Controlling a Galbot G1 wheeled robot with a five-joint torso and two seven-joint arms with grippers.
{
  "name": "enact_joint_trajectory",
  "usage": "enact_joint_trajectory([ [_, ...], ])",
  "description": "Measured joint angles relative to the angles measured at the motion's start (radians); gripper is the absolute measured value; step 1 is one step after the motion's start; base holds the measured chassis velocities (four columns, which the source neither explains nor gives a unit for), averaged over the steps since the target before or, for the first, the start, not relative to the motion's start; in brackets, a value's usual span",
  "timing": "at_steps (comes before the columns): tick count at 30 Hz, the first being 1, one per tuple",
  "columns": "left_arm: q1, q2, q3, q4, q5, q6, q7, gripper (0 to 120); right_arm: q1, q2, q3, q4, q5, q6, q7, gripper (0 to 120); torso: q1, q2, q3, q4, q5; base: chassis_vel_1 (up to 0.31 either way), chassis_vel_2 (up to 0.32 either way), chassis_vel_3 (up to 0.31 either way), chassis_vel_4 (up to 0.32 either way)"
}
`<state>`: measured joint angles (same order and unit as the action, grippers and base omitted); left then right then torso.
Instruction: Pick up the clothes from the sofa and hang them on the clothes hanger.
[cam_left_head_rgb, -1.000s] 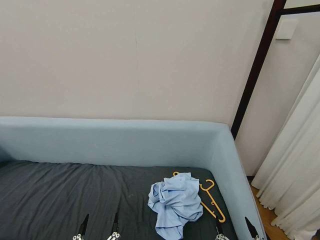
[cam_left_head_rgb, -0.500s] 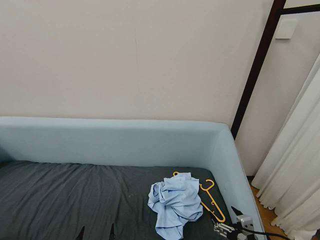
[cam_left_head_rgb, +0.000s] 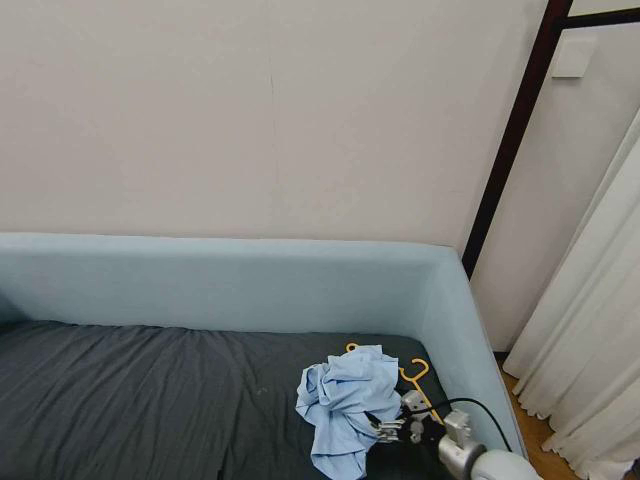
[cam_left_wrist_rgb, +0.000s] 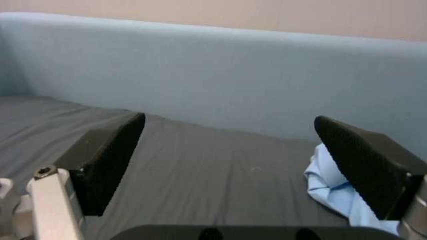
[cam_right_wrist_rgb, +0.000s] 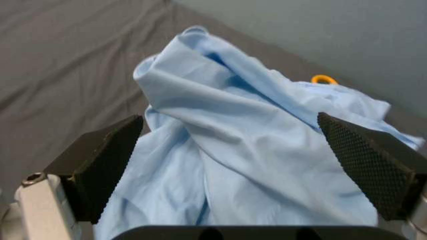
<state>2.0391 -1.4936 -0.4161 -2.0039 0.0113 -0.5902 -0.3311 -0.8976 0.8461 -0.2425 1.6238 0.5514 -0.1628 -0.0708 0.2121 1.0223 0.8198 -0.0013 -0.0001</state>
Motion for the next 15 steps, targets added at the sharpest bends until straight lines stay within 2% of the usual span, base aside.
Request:
enact_joint_trajectory([
  [3,0.0,-0.009,-0.006,0.014,0.035,-0.007,-0.007,100,0.083,0.058,-0.1,-0.093,-0.073,0.014,-0.006,100,0.0,0.0,0.0,-0.0001,0.0,0.0,0.0,0.0,0.0],
  [6,0.0,-0.011,-0.008,0.016,0.041,-0.01,-0.009,100,0.105,0.077,-0.12,-0.116,-0.091,0.023,-0.006,100,0.0,0.0,0.0,0.0,-0.0004,0.0,0.0,0.0,0.0],
  [11,0.016,-0.023,-0.014,0.013,0.044,-0.02,-0.018,100,0.174,0.152,-0.184,-0.196,-0.134,0.033,0.009,100,0.0,0.0,0.0,0.0002,-0.0003,0.0,0.0,0.0,0.0],
  [15,0.032,-0.03,-0.018,0.014,0.042,-0.041,-0.032,99,0.198,0.185,-0.211,-0.263,-0.201,0.029,0.027,84,0.0,0.0,0.0,-0.0001,-0.0007,0.0,0.0,0.0,0.0],
])
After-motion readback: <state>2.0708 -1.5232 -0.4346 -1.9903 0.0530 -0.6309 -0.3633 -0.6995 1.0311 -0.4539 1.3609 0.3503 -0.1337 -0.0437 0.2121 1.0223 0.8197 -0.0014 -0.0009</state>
